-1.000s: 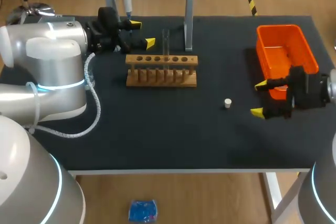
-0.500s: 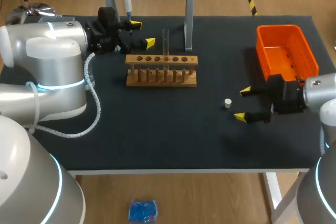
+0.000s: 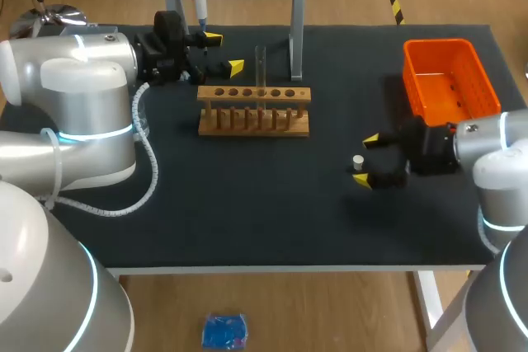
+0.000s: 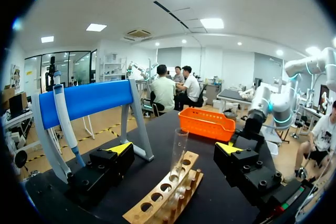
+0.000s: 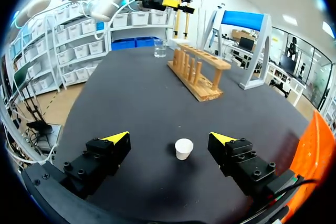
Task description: Invert the test tube, pick up the pipette, mount the tip to pipette, aspirate from beaker and dispense into the tube, eject the tip, return the pipette, and cap with the stopper.
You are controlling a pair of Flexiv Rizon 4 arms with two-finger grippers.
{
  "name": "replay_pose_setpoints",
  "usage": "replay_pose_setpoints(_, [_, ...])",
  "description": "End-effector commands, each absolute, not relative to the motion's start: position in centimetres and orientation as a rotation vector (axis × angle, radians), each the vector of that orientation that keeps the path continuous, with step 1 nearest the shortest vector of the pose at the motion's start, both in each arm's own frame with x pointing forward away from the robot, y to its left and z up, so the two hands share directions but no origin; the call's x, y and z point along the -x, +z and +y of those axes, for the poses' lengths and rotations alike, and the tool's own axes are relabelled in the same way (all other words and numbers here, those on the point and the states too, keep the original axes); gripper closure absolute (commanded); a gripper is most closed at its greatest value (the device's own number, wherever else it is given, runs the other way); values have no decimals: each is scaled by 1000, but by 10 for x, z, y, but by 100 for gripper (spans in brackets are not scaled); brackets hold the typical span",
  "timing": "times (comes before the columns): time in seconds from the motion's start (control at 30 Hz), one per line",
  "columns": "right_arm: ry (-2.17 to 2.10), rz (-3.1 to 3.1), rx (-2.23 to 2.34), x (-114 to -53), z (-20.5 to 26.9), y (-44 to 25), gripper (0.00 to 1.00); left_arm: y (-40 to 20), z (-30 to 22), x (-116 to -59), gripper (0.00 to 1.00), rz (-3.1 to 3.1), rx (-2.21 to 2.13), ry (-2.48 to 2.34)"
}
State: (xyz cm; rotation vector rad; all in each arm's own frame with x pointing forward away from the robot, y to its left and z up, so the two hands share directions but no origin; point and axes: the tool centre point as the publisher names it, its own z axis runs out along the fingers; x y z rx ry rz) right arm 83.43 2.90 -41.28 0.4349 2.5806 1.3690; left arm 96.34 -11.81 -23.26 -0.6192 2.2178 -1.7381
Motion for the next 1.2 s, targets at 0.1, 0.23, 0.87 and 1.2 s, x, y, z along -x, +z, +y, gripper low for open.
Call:
replay_pose_setpoints(0.1, [1379, 2581, -460, -846, 33, -419, 0, -235, -120, -963, 0, 2208, 621, -1739])
replay_pose_setpoints(0.23, [1381, 2578, -473, -851, 34, -422, 0, -235, -120, -963, 0, 2208, 621, -1739])
replay_pose_setpoints(0.87, [1386, 2581, -507, -856, 37, -430, 26, -235, -120, -963, 0, 2208, 621, -1739])
replay_pose_setpoints(1.2, [1379, 2578, -508, -857, 37, -432, 44, -235, -120, -963, 0, 2208, 621, -1739])
